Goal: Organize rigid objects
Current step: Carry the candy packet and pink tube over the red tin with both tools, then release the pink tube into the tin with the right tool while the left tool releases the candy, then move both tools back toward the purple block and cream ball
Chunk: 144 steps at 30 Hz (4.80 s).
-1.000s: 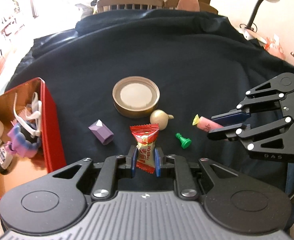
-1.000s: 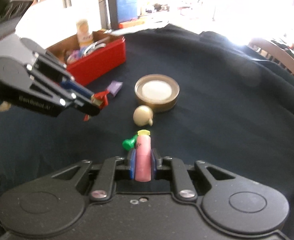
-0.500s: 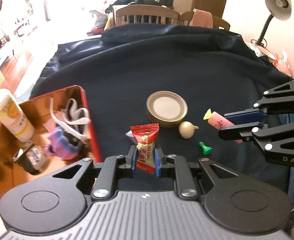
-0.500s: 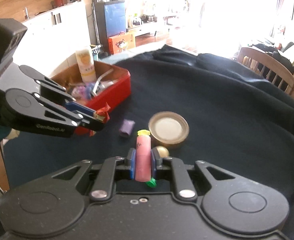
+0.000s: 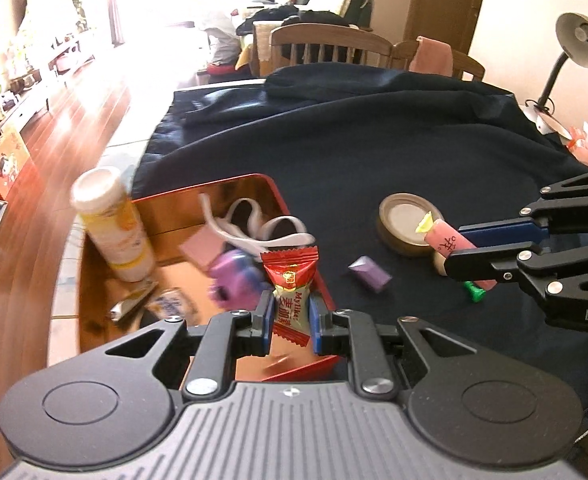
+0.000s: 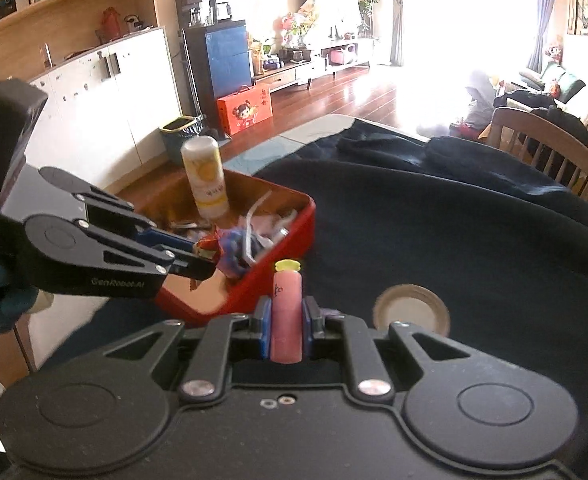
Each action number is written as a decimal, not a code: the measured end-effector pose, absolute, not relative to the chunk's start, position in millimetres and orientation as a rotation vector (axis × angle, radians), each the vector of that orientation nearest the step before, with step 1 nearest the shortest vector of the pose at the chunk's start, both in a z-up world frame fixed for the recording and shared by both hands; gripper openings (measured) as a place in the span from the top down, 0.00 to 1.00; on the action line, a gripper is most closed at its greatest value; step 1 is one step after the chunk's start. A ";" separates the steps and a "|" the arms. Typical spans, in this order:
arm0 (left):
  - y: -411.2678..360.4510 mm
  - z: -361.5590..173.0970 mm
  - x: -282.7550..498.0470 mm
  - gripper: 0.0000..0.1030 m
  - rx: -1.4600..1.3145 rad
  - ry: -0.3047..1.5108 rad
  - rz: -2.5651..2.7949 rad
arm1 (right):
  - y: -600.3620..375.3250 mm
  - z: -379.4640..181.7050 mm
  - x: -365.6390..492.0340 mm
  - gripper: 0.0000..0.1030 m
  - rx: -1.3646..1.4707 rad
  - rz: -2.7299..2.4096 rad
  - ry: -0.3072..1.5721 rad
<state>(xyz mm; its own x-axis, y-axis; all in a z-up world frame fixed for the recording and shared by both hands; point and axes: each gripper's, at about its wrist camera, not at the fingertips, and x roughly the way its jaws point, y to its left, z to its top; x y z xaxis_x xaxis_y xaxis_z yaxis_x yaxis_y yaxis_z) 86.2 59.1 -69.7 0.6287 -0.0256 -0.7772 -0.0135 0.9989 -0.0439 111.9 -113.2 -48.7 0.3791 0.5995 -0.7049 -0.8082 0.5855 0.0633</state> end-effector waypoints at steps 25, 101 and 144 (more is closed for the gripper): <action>151.0 -95.5 98.3 0.83 -0.033 0.948 0.050 | 9.9 -74.4 154.0 0.86 -0.113 0.850 0.899; 92.3 -64.2 87.1 0.34 -0.050 0.852 0.055 | -89.2 -50.5 124.1 0.21 -0.070 0.776 0.789; -52.6 -112.6 140.7 0.20 -0.099 0.878 0.120 | -217.8 -117.6 132.3 0.03 -0.280 0.771 0.820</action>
<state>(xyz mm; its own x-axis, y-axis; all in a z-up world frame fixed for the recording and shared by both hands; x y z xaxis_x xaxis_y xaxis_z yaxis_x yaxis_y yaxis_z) 140.8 -52.6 -112.6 0.6326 0.0639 -0.7718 -0.1453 0.9887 -0.0373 132.3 -217.8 -117.6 0.4348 0.5069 -0.7443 -0.7119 0.6996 0.0606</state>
